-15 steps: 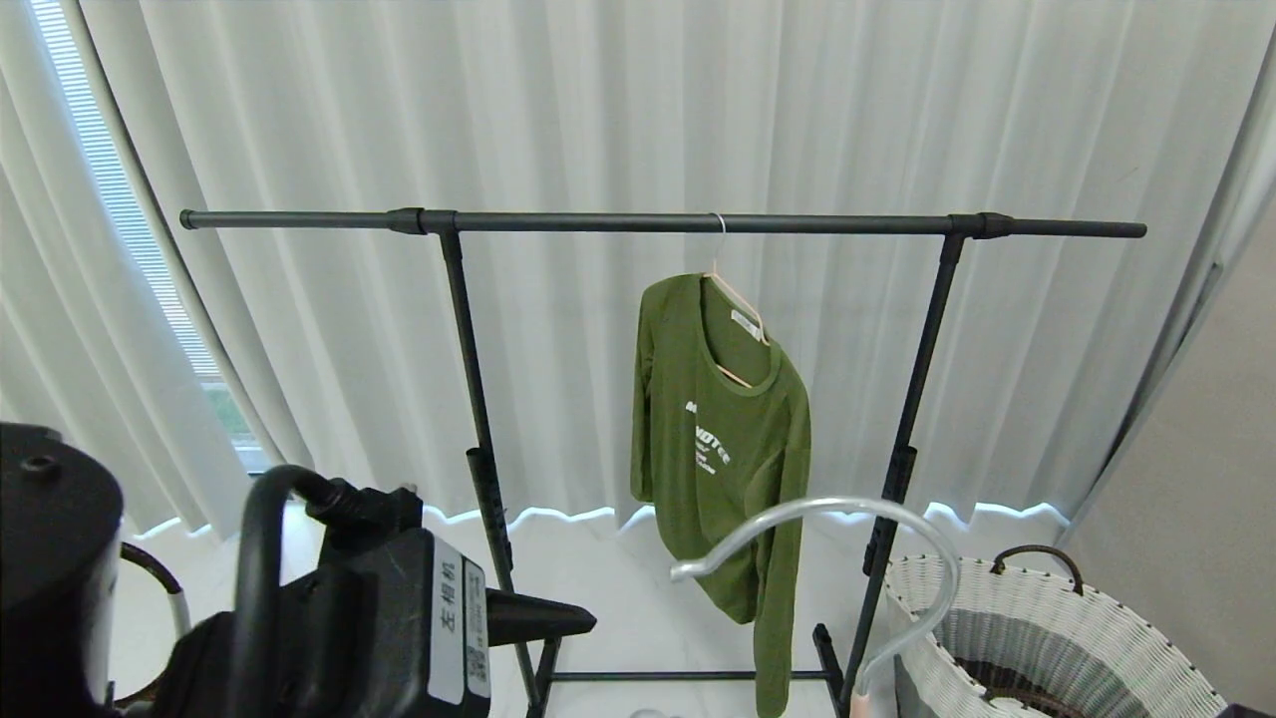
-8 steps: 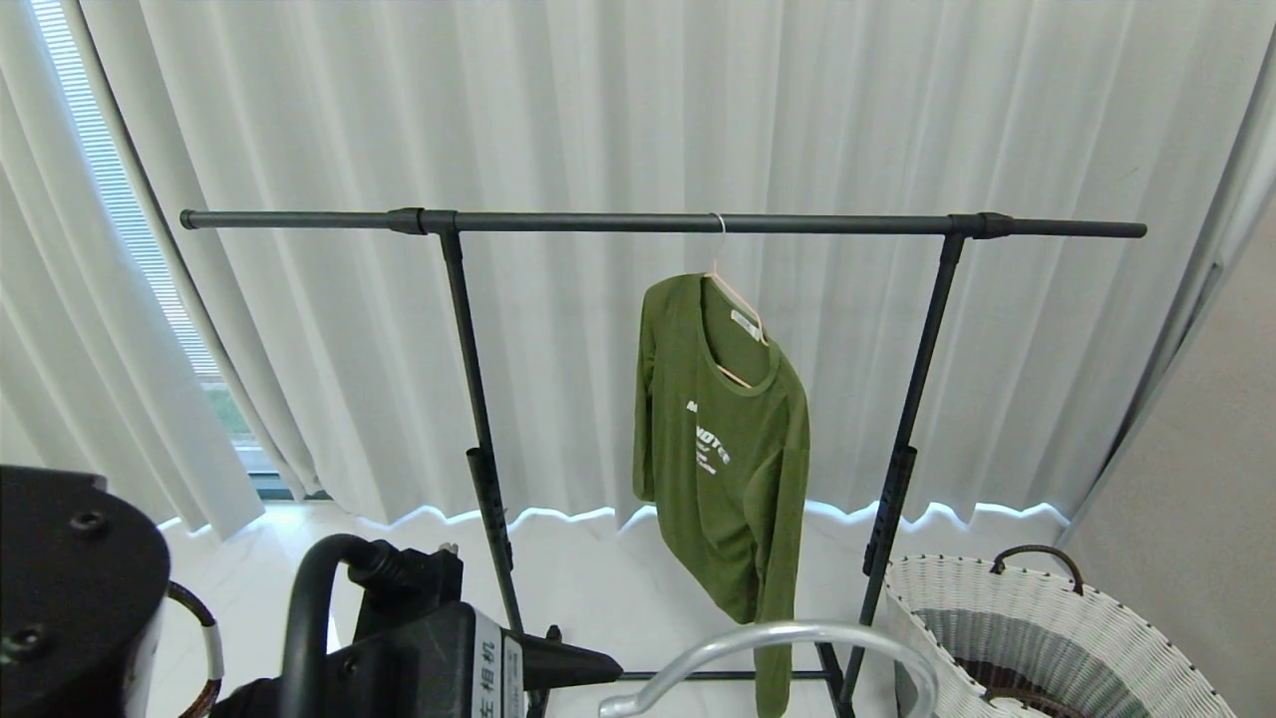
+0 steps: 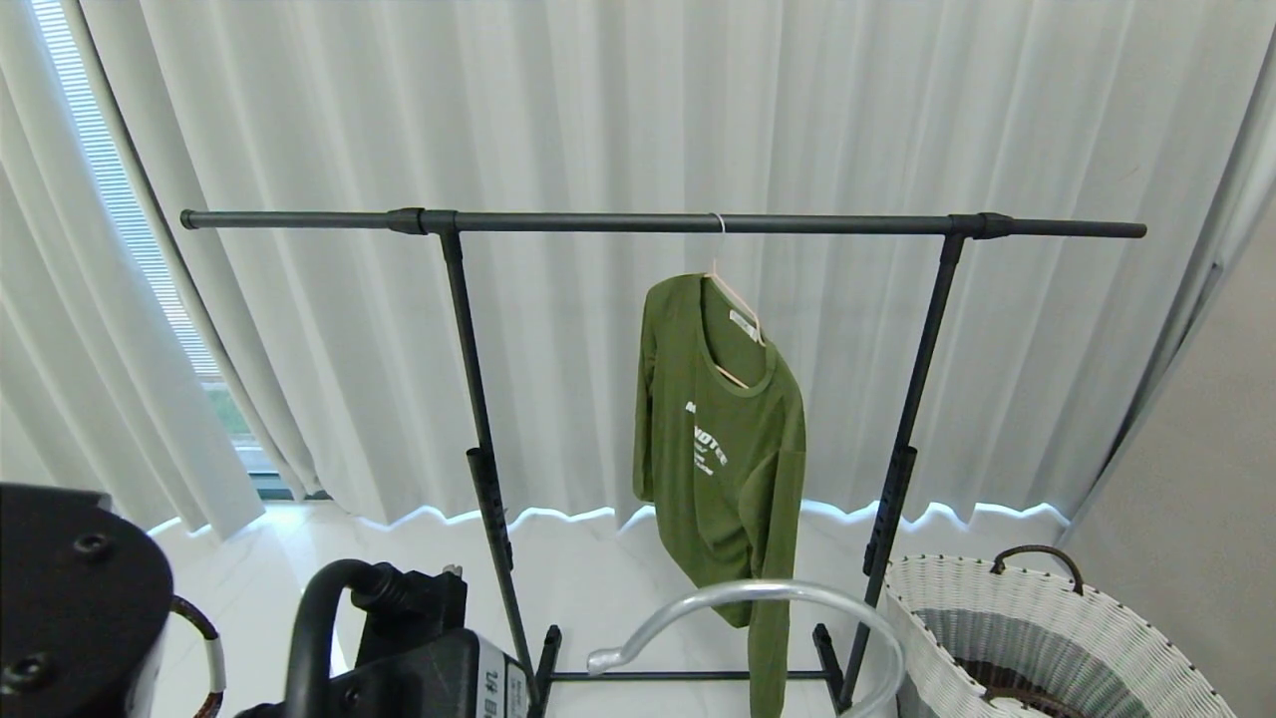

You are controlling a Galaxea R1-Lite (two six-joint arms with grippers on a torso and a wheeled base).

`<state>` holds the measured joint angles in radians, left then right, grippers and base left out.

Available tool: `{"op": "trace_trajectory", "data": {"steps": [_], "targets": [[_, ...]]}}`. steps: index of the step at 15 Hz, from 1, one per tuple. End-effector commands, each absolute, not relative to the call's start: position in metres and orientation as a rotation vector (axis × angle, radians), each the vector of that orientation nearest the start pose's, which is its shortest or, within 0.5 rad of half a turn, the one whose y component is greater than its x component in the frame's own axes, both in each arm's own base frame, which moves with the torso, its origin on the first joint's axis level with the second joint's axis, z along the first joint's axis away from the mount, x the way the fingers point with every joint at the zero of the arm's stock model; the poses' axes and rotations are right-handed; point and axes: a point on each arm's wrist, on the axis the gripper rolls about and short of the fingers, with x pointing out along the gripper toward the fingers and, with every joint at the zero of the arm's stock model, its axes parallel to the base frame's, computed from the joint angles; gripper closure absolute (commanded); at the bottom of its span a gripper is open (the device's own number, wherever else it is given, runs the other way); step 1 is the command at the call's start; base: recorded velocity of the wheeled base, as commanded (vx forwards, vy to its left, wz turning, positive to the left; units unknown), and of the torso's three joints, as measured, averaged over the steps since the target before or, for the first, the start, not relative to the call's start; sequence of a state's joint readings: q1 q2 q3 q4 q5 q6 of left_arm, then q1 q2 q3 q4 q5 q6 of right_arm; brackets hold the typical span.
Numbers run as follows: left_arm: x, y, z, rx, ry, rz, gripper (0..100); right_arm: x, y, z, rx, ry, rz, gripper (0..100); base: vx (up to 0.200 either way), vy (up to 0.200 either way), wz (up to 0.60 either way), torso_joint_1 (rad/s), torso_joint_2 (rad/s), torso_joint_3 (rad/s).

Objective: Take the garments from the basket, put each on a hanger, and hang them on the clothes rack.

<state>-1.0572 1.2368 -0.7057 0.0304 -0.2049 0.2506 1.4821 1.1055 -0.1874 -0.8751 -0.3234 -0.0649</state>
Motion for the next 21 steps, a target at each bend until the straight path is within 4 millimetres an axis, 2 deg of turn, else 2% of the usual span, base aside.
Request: {"op": "trace_trajectory", "data": {"steps": [1,5,6,9,13,16,18,21], "targets": [[0.083,-0.156,0.206,0.459,0.392,-1.294,100,0.019,0.132,0.172,-0.094,-0.014,1.162,100,0.0,0.0,0.0,0.0,0.0,0.0],[0.084,-0.157,0.205,0.461,0.397,-1.288,100,0.019,0.132,0.17,-0.12,-0.023,1.163,100,0.0,0.0,0.0,0.0,0.0,0.0],[0.084,-0.157,0.205,0.463,0.398,-1.281,100,0.019,0.132,0.17,-0.125,-0.023,1.164,0,0.0,0.0,0.0,0.0,0.0,0.0],[0.086,-0.154,0.195,0.496,0.432,-1.213,100,0.025,0.13,0.171,-0.123,-0.028,1.113,0,0.0,0.0,0.0,0.0,0.0,0.0],[0.096,-0.143,0.171,0.609,0.509,-0.898,100,0.027,0.127,0.164,-0.18,0.028,1.104,0,0.0,0.0,0.0,0.0,0.0,0.0],[0.113,-0.139,0.189,0.549,0.467,-0.743,100,0.027,0.128,0.154,-0.163,0.158,1.103,0,0.0,0.0,0.0,0.0,0.0,0.0],[0.117,-0.142,0.205,0.473,0.427,-0.726,100,0.027,0.131,0.148,-0.124,0.248,1.088,0,0.0,0.0,0.0,0.0,0.0,0.0],[0.12,-0.146,0.223,0.406,0.353,-0.72,100,0.031,0.15,0.141,-0.027,0.396,1.038,0,0.0,0.0,0.0,0.0,0.0,0.0]]}}
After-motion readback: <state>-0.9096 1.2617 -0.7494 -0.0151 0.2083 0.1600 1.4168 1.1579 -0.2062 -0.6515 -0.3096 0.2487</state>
